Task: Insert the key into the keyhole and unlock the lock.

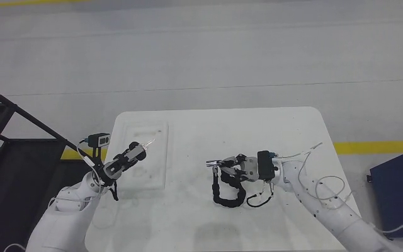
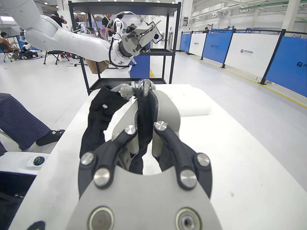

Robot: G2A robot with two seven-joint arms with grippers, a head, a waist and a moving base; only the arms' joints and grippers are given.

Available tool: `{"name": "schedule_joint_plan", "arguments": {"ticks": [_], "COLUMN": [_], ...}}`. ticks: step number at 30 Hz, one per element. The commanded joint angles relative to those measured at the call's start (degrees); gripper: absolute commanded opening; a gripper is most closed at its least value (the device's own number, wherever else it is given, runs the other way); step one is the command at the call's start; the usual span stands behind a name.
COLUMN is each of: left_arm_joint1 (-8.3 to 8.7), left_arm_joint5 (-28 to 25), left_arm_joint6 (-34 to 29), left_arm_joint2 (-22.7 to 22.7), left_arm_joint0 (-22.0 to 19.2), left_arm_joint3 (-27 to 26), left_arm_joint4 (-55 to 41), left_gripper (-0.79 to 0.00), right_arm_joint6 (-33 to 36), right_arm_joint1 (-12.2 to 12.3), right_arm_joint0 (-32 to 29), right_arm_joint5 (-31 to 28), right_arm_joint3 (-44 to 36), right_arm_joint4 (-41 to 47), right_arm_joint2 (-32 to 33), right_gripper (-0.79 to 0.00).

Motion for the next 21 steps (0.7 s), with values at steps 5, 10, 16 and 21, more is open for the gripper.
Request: {"name": "schedule_joint_plan", "arguments": {"ticks": [5,10,16,21], "left_arm_joint1": [0.0,0.0,0.0,0.0], "left_arm_joint5": [0.0,0.0,0.0,0.0], "left_arm_joint6": [0.0,0.0,0.0,0.0], "left_arm_joint2": [0.0,0.0,0.0,0.0], "left_arm_joint0": [0.0,0.0,0.0,0.0], "left_arm_joint3": [0.0,0.0,0.0,0.0], "left_arm_joint4": [0.0,0.0,0.0,0.0], "left_gripper": [-0.785,-0.785,-0.785,-0.785], "right_arm_joint6": [-0.02,-0.02,1.49,5.04], "right_arm_joint1": [-0.01,-0.01,-0.11,-0.06], "right_arm_joint0": [-0.04,-0.04,-0.52,0.3], "right_arm_joint5": [0.02,0.02,-1.46,-5.02], "right_arm_joint3": [-0.03,-0.03,-0.86,-1.44], "right_arm_joint4": [-0.13,-0.13,0.93,11.77], "right_arm_joint2": [0.06,0.06,-0.27,-2.77], "right_gripper": [-0.785,-0.785,-0.785,-0.785]}}
